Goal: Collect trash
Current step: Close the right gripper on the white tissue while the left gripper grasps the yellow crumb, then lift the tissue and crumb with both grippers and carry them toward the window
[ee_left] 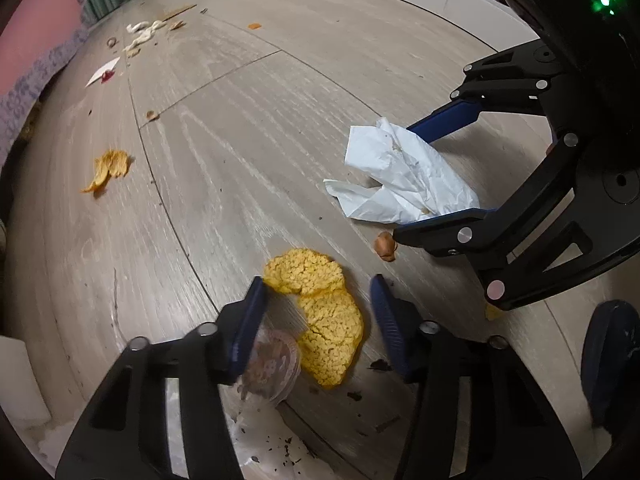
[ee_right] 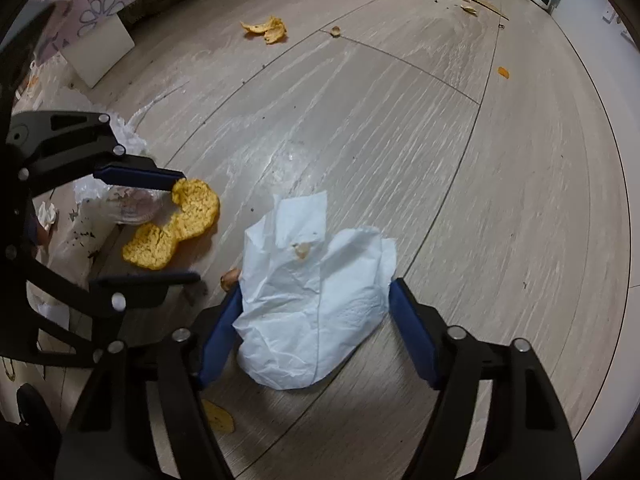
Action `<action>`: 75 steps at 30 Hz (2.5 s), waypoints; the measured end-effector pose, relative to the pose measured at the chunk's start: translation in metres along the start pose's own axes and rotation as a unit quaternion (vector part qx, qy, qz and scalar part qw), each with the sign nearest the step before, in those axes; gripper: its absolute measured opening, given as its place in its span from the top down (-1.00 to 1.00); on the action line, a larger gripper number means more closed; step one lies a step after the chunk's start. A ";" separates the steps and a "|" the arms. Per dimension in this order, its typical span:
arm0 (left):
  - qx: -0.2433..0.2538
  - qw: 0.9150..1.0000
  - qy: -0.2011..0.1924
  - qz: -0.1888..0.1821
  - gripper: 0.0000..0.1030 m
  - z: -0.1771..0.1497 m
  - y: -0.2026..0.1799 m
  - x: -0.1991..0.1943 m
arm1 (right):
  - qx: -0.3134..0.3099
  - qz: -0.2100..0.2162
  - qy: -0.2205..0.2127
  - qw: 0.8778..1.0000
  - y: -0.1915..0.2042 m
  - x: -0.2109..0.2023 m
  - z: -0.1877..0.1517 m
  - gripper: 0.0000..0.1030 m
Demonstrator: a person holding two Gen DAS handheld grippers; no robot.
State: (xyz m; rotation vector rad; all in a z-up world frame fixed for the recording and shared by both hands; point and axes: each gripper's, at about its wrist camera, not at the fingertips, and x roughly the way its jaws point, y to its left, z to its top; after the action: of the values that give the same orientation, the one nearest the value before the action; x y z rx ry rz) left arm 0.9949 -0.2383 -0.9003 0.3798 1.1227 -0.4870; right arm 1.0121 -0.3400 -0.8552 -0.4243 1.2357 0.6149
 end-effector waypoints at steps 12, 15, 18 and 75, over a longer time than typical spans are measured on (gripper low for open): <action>0.003 1.000 -0.004 -0.003 0.58 0.002 0.001 -0.003 | 0.006 0.004 -0.018 1.000 -0.003 -0.004 0.002 0.43; 0.001 1.000 -0.009 0.005 0.88 0.004 0.004 -0.004 | 0.007 0.010 -0.018 1.000 -0.001 -0.005 0.003 0.64; -0.005 1.000 -0.007 0.001 0.91 0.005 0.007 -0.004 | 0.003 0.018 -0.020 1.000 0.001 -0.007 0.004 0.72; -0.125 0.990 -0.036 0.049 0.93 0.450 -0.021 -0.592 | 0.116 -0.038 -0.102 0.987 -0.149 -0.680 0.190 0.78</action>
State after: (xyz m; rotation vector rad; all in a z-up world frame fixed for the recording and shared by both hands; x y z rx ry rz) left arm 1.1185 -0.3845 -0.1814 0.1955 1.0752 -0.2657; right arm 1.1110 -0.4765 -0.1531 -0.2062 1.0747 0.4320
